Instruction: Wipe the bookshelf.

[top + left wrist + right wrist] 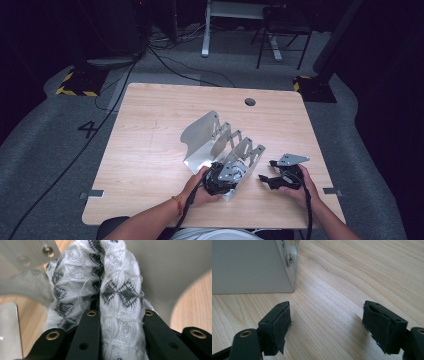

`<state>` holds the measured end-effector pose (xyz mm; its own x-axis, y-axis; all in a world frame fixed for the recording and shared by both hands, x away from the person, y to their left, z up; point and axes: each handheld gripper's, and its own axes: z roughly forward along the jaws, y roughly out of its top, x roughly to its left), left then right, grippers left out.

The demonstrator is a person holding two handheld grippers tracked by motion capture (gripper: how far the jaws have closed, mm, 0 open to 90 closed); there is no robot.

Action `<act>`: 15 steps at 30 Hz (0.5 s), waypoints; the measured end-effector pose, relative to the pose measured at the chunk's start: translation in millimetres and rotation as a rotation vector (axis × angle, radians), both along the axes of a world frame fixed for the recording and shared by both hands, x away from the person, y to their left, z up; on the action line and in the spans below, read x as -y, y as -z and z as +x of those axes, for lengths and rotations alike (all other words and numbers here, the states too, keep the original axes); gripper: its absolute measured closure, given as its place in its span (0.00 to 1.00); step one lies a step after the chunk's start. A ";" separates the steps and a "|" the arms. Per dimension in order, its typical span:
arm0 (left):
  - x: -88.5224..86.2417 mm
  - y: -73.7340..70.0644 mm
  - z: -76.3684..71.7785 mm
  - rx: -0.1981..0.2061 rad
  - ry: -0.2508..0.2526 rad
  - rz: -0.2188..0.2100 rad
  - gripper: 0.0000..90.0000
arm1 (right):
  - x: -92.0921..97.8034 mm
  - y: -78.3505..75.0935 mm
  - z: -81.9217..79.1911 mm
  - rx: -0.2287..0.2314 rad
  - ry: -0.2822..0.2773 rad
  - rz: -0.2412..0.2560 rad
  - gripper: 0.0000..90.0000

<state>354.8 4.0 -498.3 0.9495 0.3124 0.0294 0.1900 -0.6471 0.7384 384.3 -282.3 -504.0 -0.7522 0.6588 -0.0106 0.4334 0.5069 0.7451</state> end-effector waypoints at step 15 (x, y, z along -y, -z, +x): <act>-24.7 -17.8 -15.7 0.066 0.012 -0.054 0.88 | 0.0 0.1 0.1 -0.002 0.000 0.002 0.25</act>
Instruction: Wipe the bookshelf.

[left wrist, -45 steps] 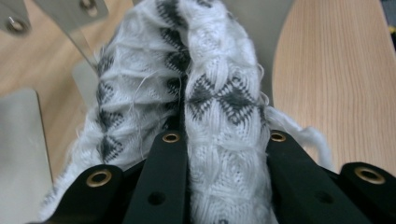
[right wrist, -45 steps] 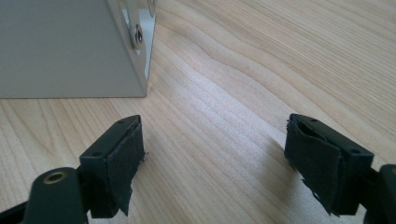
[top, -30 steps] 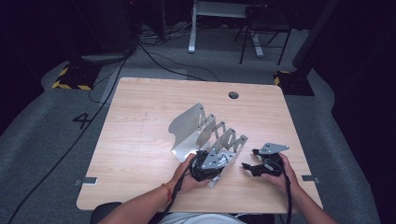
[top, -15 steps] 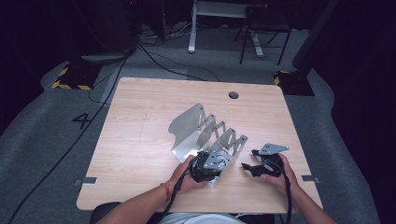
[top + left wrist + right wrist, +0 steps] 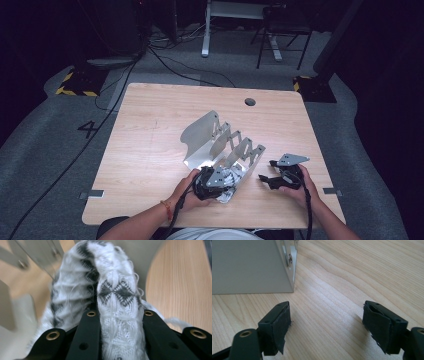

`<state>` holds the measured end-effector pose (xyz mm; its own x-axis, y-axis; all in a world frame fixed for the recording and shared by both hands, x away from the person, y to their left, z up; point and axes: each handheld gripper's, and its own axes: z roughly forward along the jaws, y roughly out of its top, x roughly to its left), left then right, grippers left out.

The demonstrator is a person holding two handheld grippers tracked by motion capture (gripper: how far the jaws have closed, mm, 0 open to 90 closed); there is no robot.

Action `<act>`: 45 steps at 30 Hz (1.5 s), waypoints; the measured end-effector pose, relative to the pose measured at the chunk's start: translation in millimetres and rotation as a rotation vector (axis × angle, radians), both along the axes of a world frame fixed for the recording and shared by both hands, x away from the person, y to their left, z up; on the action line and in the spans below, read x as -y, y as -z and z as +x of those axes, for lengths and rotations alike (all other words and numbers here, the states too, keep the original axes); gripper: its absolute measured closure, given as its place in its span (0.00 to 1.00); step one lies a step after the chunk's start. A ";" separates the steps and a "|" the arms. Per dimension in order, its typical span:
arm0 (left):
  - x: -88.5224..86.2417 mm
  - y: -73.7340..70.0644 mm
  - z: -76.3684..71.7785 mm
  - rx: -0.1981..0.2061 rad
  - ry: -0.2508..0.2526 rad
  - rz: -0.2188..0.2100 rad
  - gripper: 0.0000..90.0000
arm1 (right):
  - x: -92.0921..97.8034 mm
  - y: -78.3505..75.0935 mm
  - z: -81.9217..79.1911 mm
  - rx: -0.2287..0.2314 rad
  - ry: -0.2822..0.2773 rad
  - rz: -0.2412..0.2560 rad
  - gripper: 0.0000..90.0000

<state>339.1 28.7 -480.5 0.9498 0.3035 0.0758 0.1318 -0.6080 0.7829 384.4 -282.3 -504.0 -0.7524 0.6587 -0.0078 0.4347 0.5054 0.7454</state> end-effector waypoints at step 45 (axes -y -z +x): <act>2.2 -11.0 4.9 -0.007 0.018 -0.007 0.88 | -0.3 0.1 0.4 0.000 0.006 -0.003 0.24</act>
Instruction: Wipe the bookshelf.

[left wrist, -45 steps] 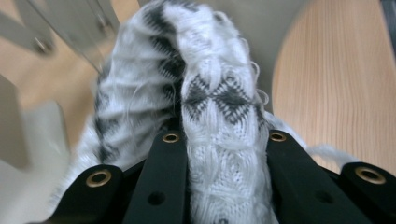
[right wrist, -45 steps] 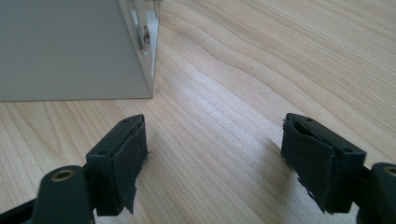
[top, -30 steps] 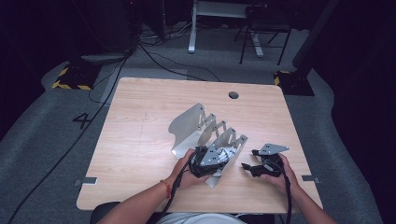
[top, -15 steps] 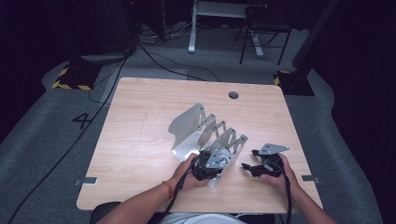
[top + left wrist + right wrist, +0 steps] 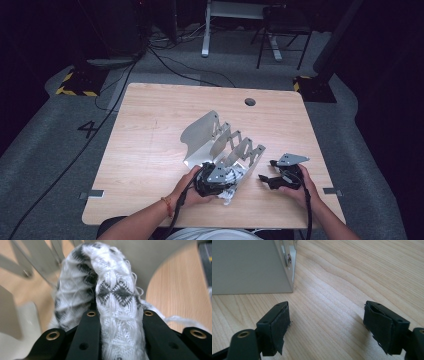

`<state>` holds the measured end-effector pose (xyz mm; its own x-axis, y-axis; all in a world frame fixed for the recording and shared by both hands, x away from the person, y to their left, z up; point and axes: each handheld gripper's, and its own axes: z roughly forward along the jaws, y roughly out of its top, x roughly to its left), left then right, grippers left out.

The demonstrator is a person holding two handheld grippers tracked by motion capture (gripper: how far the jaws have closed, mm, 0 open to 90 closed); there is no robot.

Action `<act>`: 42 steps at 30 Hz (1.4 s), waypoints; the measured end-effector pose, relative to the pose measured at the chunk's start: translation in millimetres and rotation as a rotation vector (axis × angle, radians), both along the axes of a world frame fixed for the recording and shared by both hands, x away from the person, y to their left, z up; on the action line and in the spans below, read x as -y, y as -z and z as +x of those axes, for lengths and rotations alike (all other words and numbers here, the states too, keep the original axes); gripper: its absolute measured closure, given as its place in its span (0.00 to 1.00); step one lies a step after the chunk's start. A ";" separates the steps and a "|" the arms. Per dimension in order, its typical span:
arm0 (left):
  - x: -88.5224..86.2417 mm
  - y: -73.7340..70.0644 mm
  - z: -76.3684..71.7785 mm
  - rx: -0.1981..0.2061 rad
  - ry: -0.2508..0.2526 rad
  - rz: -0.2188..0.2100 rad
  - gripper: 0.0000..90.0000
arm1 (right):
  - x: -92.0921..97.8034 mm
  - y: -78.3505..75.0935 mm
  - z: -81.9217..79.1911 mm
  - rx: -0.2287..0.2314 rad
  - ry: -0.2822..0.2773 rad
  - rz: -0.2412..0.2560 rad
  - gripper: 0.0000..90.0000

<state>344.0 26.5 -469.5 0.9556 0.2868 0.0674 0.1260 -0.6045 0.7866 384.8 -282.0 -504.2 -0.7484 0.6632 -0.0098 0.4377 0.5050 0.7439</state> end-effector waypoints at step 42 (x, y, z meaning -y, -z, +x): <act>11.8 24.7 21.7 -0.084 0.037 0.096 0.87 | -0.1 0.0 -0.1 0.000 0.000 -0.001 0.24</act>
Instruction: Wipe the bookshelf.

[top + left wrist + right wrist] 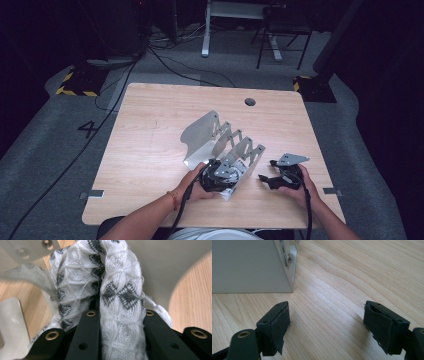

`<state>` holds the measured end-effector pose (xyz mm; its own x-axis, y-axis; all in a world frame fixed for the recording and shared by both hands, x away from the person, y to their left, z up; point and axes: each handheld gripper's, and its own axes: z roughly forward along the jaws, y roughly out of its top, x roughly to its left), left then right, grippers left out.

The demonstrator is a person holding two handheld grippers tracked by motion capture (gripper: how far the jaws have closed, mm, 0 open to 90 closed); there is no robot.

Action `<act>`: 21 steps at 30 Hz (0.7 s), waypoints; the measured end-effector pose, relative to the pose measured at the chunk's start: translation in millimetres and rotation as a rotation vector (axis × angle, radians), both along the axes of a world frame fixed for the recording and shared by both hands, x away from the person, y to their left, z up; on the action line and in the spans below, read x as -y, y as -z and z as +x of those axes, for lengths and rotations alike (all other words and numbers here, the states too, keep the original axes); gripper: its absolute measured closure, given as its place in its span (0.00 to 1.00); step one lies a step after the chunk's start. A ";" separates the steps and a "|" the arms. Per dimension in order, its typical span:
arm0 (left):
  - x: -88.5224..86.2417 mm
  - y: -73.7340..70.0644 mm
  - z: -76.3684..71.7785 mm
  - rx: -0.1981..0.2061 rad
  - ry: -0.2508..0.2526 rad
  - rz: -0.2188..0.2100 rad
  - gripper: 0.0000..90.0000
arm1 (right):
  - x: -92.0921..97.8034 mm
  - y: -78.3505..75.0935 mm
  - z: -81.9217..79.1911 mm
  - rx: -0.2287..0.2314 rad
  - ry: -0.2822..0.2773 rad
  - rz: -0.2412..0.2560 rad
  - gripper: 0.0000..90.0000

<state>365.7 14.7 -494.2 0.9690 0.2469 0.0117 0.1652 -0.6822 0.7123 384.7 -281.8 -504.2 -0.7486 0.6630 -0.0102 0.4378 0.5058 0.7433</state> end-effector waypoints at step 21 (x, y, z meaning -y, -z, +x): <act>-77.6 -50.1 -16.3 0.124 -0.177 -0.117 0.87 | 0.1 0.0 -0.2 -0.001 0.004 0.001 0.24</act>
<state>349.5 92.3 -444.2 0.9035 0.4192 0.0891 0.1813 -0.5623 0.8068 384.5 -282.0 -504.2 -0.7462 0.6656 -0.0088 0.4405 0.5036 0.7432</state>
